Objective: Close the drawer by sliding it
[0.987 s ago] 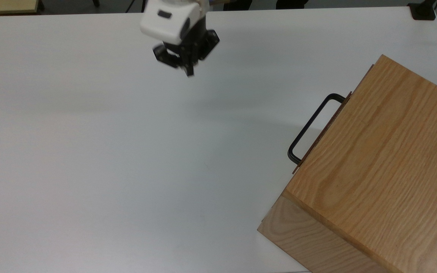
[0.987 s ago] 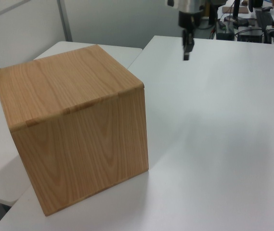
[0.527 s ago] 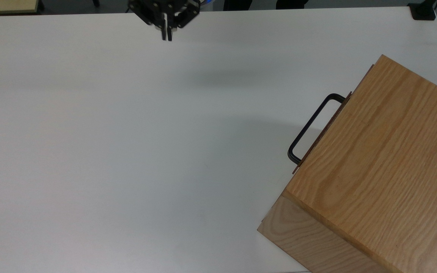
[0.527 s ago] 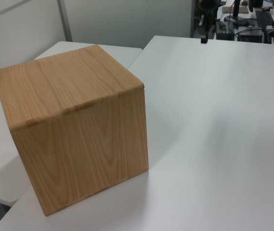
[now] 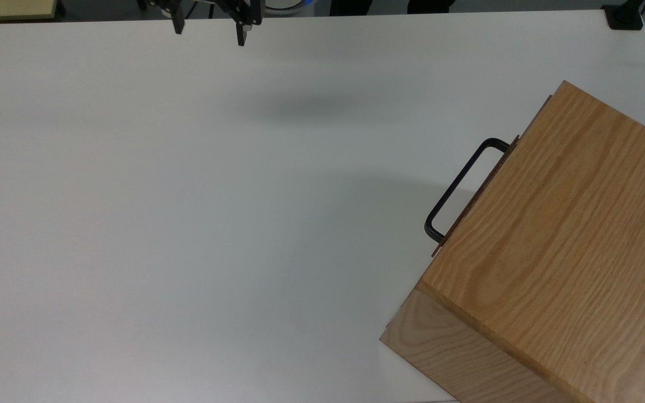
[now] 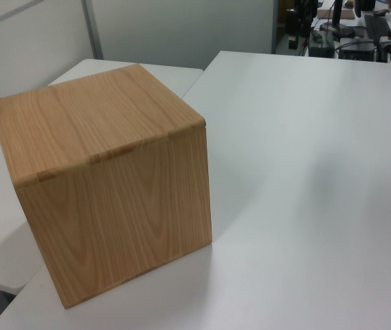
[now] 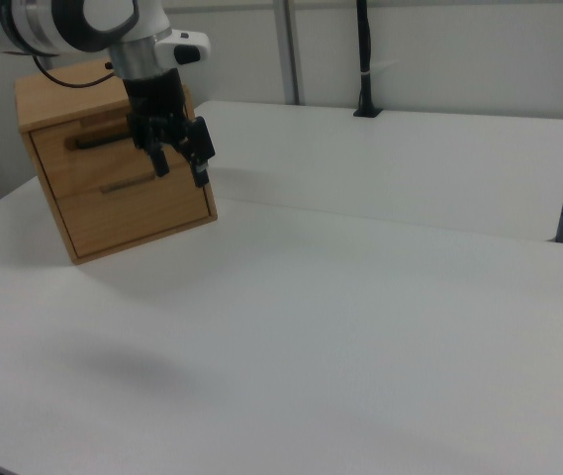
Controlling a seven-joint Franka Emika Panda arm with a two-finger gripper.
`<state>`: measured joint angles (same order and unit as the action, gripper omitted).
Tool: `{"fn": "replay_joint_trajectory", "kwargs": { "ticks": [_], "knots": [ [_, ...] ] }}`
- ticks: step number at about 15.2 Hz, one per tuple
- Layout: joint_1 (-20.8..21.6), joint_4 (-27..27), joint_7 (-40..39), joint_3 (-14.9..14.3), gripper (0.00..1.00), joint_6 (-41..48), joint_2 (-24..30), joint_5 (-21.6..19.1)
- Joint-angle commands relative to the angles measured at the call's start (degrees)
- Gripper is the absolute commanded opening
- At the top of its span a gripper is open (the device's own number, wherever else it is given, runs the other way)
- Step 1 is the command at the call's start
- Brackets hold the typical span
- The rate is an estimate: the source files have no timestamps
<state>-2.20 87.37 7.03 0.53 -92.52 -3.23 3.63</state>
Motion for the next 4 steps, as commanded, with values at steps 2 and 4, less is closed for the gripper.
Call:
{"fn": "replay_joint_trajectory", "kwargs": {
  "ticks": [2, 4],
  "knots": [
    [0.27, 1.05, 0.53, -0.18, 1.0, 1.21, 1.3, -0.03],
    [0.27, 1.05, 0.88, -0.27, 1.0, 1.21, 1.39, -0.12]
  ]
}}
